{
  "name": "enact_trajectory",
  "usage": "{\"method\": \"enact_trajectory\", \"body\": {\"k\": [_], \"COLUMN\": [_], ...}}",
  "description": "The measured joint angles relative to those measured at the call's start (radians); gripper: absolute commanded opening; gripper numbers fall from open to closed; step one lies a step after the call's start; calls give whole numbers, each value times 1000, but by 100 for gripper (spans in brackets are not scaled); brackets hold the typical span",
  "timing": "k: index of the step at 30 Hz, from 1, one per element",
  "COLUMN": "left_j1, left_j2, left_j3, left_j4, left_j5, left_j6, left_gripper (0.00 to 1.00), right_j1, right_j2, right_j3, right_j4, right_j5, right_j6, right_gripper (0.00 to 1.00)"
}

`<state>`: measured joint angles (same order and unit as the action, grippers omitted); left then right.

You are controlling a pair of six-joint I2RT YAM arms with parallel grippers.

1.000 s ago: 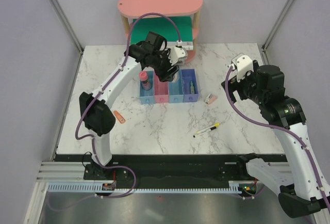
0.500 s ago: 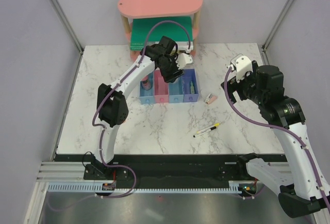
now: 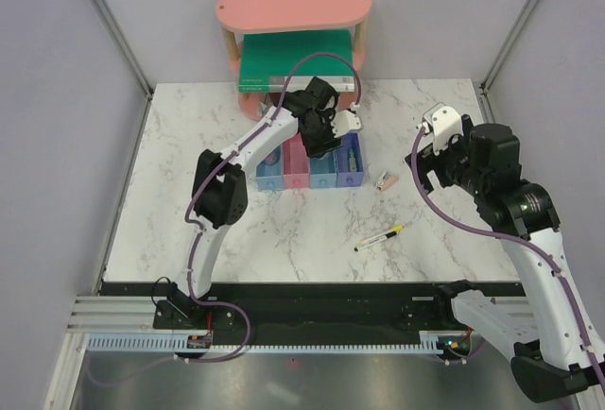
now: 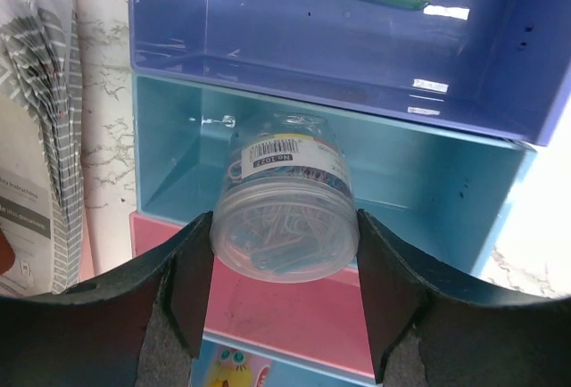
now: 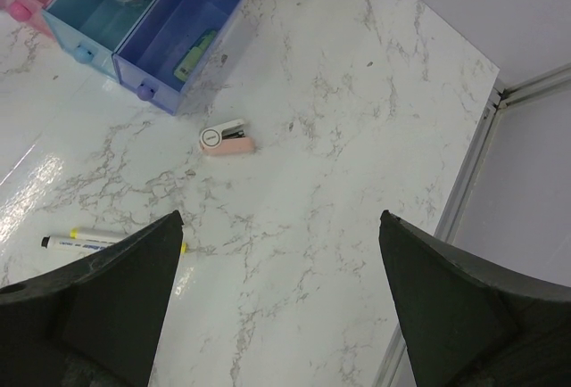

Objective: Sort the stationery into containers
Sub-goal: Place the stationery in the storage box.

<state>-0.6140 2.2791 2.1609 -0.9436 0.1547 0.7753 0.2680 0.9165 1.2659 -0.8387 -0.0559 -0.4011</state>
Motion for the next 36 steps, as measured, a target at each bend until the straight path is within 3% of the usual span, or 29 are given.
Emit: {"method": "enact_trajectory", "body": {"k": [5, 8, 11, 13, 15, 23, 24, 33, 34, 36], "left_j1": [-5, -8, -10, -11, -12, -27, -27, -33, -32, -33], "left_j2": [19, 19, 27, 38, 50, 88, 88, 88, 87, 84], "left_j3": [6, 8, 14, 18, 18, 19, 19, -17, -21, -31], "left_j4": [19, 34, 53, 71, 87, 133, 134, 215, 231, 250], "left_j5": [-29, -61, -88, -103, -113, -178, -180, -234, -241, -249], "left_j6": [14, 24, 29, 31, 35, 43, 43, 43, 43, 47], "left_gripper": [2, 8, 18, 29, 47, 63, 68, 77, 99, 100], "right_j1": [0, 0, 0, 0, 0, 0, 0, 0, 0, 0], "right_j2": [-9, -10, -10, -10, -11, -19, -20, -21, -20, -15], "right_j3": [-5, -13, -16, -16, -16, -40, -44, -61, -67, -83], "right_j4": [1, 0, 0, 0, 0, 7, 7, 9, 9, 15], "right_j5": [-14, -22, -27, -30, -34, -43, -45, -61, -66, -77], "right_j6": [0, 0, 0, 0, 0, 3, 3, 5, 8, 14], "right_gripper": [98, 98, 98, 98, 98, 98, 98, 98, 98, 98]}}
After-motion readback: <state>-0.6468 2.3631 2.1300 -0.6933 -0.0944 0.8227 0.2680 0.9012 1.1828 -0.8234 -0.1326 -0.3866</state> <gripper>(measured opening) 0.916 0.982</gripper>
